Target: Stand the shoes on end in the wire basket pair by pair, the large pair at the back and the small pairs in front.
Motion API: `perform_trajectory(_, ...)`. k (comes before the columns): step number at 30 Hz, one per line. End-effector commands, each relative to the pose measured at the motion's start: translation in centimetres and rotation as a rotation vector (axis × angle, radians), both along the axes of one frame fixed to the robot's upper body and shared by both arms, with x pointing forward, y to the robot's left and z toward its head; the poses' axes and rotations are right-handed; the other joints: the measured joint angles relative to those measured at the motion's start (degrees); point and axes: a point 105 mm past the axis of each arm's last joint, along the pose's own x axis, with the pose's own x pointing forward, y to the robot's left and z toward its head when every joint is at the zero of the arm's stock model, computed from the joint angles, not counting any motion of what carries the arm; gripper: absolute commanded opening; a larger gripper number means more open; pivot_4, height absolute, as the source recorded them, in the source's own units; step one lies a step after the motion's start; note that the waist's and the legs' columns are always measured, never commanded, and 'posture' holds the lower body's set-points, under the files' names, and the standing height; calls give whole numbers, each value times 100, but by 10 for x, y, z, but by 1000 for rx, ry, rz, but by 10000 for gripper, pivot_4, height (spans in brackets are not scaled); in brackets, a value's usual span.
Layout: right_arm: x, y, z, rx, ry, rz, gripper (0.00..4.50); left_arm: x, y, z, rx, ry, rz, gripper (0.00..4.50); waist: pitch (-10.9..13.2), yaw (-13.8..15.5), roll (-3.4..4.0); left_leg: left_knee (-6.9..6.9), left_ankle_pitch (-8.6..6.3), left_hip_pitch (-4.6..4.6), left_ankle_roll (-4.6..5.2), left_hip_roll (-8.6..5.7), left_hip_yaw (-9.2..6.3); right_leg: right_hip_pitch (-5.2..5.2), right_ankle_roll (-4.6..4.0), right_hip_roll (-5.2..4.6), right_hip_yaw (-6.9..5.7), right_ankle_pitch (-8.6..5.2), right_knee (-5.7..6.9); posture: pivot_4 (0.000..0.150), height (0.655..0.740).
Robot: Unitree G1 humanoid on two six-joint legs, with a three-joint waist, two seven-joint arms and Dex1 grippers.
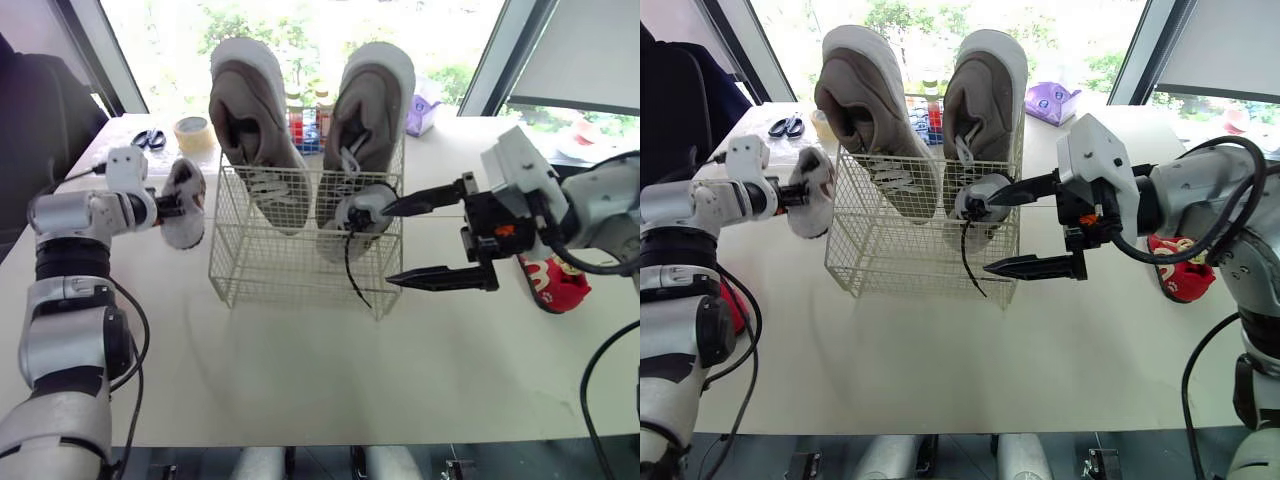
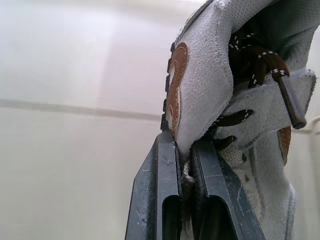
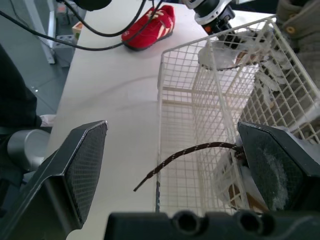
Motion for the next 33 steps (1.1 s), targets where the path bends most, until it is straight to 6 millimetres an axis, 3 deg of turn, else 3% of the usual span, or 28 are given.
perform_trajectory(1,-1,5,16,48,-63,22,45000,-22,20,87,74,-406,52,249,0,-55,0,-3,1,-1,-2,2,-1,-2,-1,0,5,0,1,1500,7400)
perform_trajectory(5,14,-3,15,97,-46,-26,45000,-82,1,131,34,-724,15,249,0,-70,0,-3,-1,-5,-3,5,5,-5,-2,-3,12,1,-6,1500,7400)
perform_trajectory(9,23,-2,15,193,21,-35,45000,-137,-34,142,125,-898,-38,249,-2,-26,-2,0,-3,-7,1,5,6,1,-2,-7,9,2,-13,1500,7400)
perform_trajectory(11,28,0,18,254,44,-36,45000,-147,-42,140,84,-926,-7,249,-2,52,-3,5,-3,-7,1,4,2,7,-5,-6,3,4,-11,1500,7400)
perform_trajectory(13,31,2,21,299,57,-32,45000,-151,-55,136,46,-934,4,249,-2,93,-3,9,3,-3,-6,5,-3,13,-10,-1,0,18,-12,1500,7400)
perform_trajectory(15,28,3,17,302,76,-12,45000,-151,-85,135,14,-956,-65,249,-3,108,-3,12,6,12,-9,4,-10,34,-11,4,-6,23,-13,1500,7400)
perform_trajectory(18,35,1,11,283,74,-39,45000,-142,-114,132,10,-960,-151,249,-4,103,-6,13,5,32,-8,4,-13,64,-11,12,-14,23,-22,1500,7400)
perform_trajectory(28,36,-9,10,250,97,-89,45000,-119,-154,99,-7,-943,-308,249,-6,108,-4,10,4,40,-2,13,1,67,-14,26,-15,23,-22,1500,7400)
perform_trajectory(33,31,-14,4,226,147,-107,45000,-113,-156,81,-15,-923,-319,249,-7,213,-5,18,9,41,13,2,2,81,-13,17,-16,23,-35,1500,7400)
